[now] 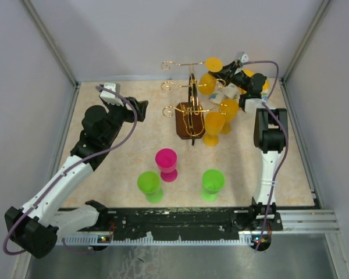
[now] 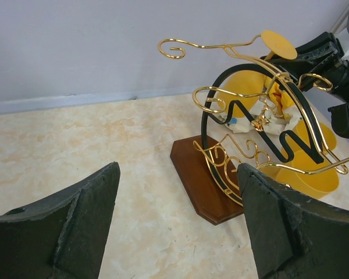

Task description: Place the wine glass upside down on the wine glass rack

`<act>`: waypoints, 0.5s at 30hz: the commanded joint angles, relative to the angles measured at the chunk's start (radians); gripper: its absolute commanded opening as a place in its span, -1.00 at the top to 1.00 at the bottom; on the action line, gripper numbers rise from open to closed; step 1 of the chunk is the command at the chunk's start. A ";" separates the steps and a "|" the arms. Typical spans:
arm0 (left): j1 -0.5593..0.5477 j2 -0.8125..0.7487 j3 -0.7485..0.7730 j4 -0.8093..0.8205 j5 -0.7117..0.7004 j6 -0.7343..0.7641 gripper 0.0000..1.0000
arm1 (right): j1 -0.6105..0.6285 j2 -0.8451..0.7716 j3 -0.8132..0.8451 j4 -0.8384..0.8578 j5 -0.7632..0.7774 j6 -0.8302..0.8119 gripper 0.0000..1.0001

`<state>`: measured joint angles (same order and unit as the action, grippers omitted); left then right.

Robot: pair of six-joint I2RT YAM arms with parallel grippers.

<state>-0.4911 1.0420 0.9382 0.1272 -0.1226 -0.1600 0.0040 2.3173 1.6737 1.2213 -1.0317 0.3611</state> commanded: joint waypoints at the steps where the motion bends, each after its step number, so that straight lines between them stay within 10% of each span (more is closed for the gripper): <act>1: 0.006 0.003 0.031 0.023 0.010 0.010 -0.75 | 0.004 0.010 0.054 0.012 0.016 -0.006 1.00; 15: 0.009 0.009 0.027 0.024 0.021 0.009 -0.75 | 0.008 0.006 0.055 -0.008 0.063 0.022 1.00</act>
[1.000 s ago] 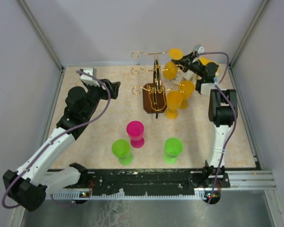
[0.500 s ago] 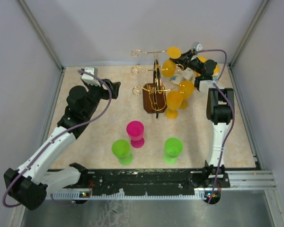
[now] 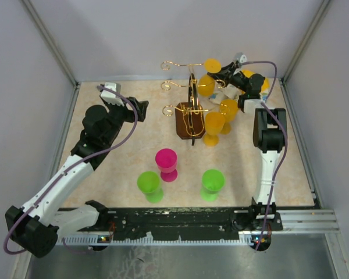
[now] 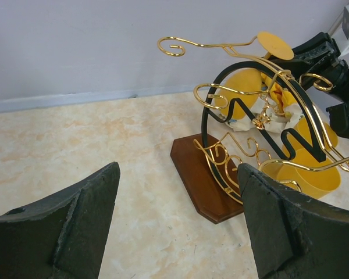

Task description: Place the wine glass upside down on the wine glass rack

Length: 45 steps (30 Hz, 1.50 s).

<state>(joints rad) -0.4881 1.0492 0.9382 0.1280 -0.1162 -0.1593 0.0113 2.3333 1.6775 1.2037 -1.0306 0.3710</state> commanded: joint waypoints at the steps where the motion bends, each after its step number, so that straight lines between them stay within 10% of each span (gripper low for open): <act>1: 0.006 0.002 0.026 0.023 0.016 0.007 -0.75 | 0.001 -0.011 0.051 0.015 0.063 0.012 1.00; 45: 0.007 0.006 0.011 0.013 0.044 0.003 -0.75 | 0.003 -0.132 -0.102 -0.095 0.287 -0.116 1.00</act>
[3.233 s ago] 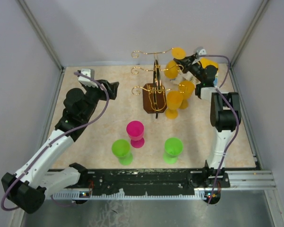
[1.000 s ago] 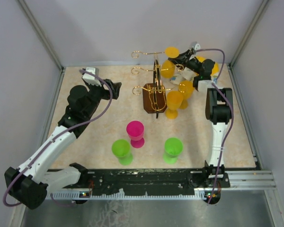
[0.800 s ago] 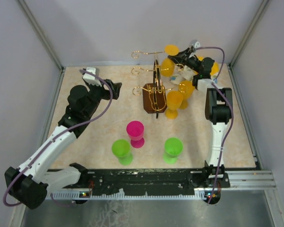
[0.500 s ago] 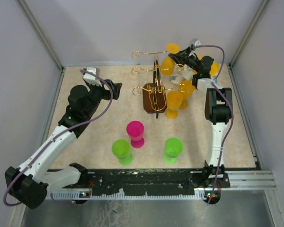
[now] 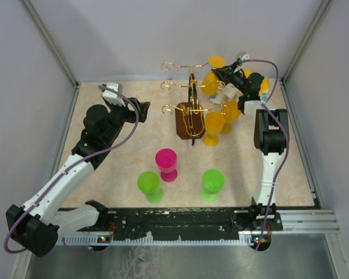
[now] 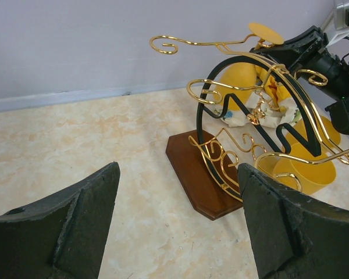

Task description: Place the wine glass upside down on the wine glass rack

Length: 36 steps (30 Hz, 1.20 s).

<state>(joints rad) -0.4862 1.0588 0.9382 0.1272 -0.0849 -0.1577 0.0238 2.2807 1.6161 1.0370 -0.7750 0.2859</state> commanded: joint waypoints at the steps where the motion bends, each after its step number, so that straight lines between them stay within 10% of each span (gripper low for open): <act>1: 0.005 -0.003 0.009 0.015 0.012 0.003 -0.75 | -0.010 -0.083 -0.051 0.080 0.018 -0.036 1.00; 16: 0.008 -0.007 0.002 0.016 0.004 0.000 -0.76 | 0.021 -0.087 -0.071 0.170 -0.124 -0.048 0.94; 27: 0.010 -0.009 0.005 0.012 0.001 -0.001 -0.76 | 0.031 -0.108 -0.081 0.112 -0.054 -0.094 0.19; 36: 0.011 0.003 0.016 0.007 0.006 -0.002 -0.76 | -0.001 -0.123 -0.042 0.009 -0.053 -0.082 0.17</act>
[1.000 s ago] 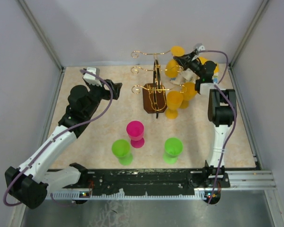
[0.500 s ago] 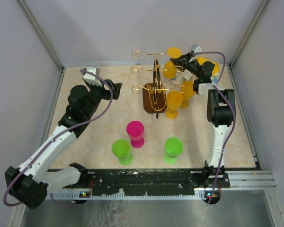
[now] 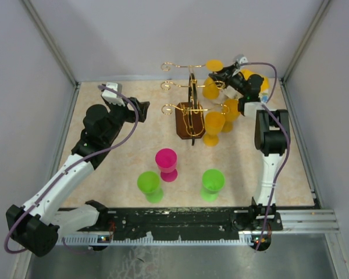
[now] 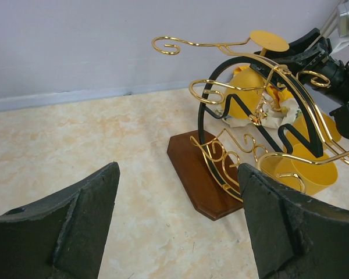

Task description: Place the wine glass upside down on the wine glass rack

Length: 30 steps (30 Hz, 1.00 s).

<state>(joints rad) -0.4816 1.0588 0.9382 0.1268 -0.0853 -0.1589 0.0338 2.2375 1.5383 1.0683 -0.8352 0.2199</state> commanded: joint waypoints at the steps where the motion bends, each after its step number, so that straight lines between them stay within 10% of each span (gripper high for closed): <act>1: 0.006 0.004 0.017 0.007 0.006 -0.002 -0.76 | -0.014 -0.089 0.030 -0.032 0.003 -0.024 0.17; 12: 0.007 0.009 0.020 0.004 0.012 -0.016 -0.76 | -0.051 -0.151 -0.031 -0.004 0.001 -0.003 0.12; 30: 0.007 -0.015 0.024 -0.034 0.008 -0.029 -0.76 | -0.075 -0.412 -0.180 -0.557 0.144 -0.365 0.12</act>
<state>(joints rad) -0.4797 1.0641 0.9382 0.1032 -0.0849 -0.1776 -0.0353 1.9556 1.3869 0.6479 -0.7551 -0.0414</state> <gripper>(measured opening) 0.881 0.451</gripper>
